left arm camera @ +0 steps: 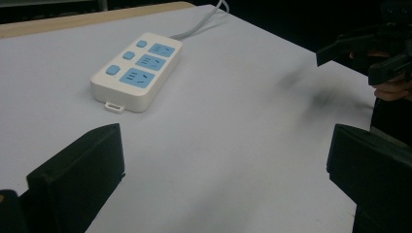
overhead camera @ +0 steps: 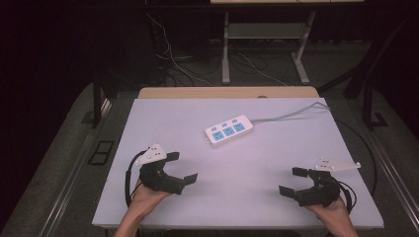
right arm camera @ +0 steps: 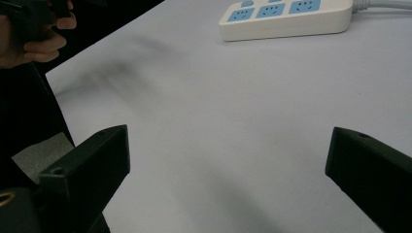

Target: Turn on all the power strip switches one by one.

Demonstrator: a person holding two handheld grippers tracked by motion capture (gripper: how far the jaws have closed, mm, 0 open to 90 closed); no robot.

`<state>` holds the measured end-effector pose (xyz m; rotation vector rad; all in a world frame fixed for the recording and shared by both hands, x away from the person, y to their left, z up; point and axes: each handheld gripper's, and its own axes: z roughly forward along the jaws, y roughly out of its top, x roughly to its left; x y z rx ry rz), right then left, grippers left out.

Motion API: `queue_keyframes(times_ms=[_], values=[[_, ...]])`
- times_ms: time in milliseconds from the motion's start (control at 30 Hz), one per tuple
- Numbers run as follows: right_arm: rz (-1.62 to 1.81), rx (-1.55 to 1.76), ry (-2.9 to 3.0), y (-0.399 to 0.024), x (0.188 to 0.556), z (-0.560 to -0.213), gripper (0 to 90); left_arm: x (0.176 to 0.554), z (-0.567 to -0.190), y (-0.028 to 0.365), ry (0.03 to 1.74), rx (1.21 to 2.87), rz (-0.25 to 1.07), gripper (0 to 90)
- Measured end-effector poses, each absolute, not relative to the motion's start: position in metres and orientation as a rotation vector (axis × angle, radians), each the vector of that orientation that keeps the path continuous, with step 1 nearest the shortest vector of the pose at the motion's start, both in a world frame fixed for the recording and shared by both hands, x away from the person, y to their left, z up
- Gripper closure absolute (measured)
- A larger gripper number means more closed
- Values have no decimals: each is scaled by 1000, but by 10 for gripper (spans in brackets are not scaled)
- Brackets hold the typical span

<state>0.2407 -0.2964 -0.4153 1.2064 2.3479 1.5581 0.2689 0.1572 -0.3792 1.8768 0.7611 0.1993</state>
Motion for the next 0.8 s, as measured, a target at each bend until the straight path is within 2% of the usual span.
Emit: queue_keyframes(times_ms=[800], values=[[1543,1213,2352,-297,239,-417,21,303,-363,145,740,1936,167,0]])
